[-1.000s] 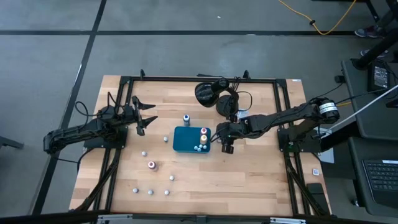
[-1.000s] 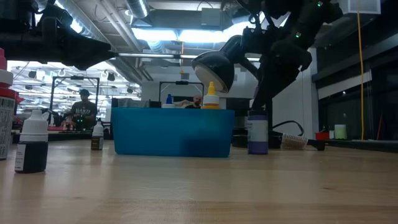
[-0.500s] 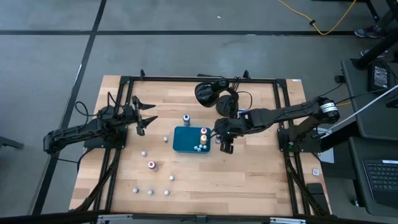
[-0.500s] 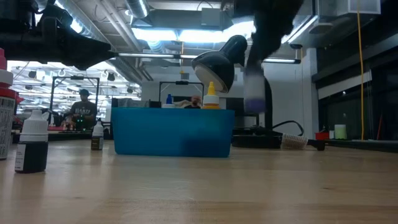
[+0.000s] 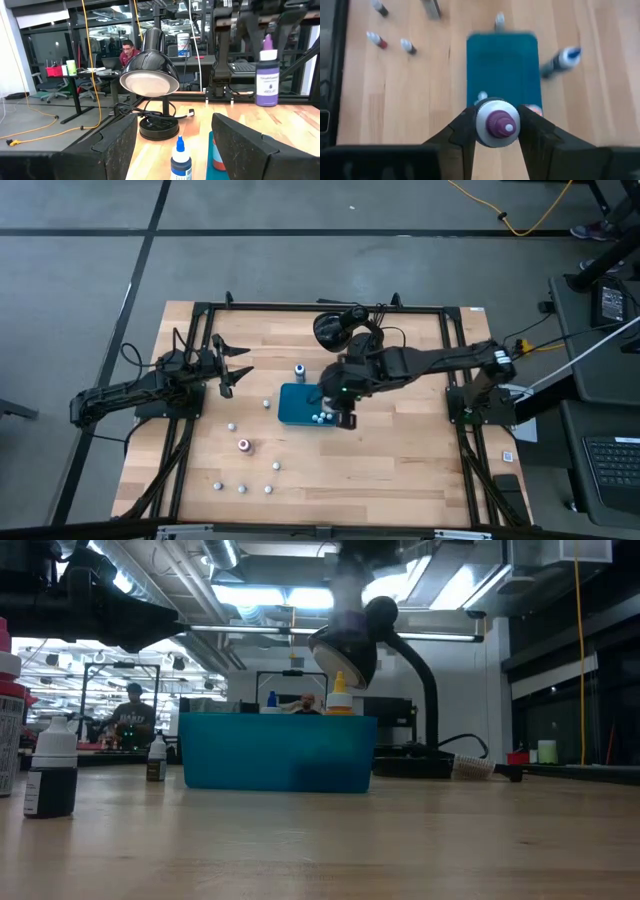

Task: Pick & Place food coloring
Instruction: Put the large violet food coloring bottle into the blue bin, then put the small dark blue food coloring bottle into the blue bin

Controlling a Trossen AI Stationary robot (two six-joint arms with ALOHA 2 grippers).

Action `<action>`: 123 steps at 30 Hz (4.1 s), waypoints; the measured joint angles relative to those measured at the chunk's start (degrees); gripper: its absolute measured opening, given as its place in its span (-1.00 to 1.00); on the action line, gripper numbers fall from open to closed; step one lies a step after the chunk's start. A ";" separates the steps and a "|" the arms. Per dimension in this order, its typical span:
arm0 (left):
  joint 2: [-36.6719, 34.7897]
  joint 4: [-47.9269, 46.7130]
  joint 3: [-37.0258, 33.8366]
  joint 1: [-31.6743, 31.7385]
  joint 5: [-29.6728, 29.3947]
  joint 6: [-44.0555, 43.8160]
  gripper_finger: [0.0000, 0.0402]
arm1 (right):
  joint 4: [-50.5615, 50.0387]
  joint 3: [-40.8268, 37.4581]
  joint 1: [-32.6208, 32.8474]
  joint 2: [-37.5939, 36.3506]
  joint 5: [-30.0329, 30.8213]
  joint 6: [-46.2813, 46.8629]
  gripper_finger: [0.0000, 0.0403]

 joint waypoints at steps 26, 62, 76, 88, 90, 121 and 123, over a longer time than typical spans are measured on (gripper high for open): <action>0.00 0.00 0.00 0.00 -0.02 -0.02 0.25 | 7.95 1.28 -7.37 15.62 1.10 -12.26 -0.40; 0.00 0.00 0.02 0.00 0.00 0.00 0.25 | 12.56 -3.34 -8.55 14.90 0.56 -11.80 0.20; 0.00 0.00 0.01 0.00 0.00 -0.01 0.25 | 14.55 1.43 -8.18 14.69 6.01 4.74 0.21; 0.00 0.00 0.00 0.00 -0.01 0.00 0.25 | 20.78 1.50 -8.22 16.75 15.90 19.34 0.21; 0.00 0.00 0.02 0.00 0.00 0.00 0.25 | 21.04 1.50 -8.43 17.69 16.34 21.41 0.21; 0.01 0.00 0.02 0.00 0.00 0.00 0.25 | 6.06 1.43 -4.81 13.10 22.31 17.13 0.21; 0.02 0.00 0.01 0.00 -0.01 -0.01 0.25 | 0.96 1.43 -3.25 11.15 22.76 16.21 0.21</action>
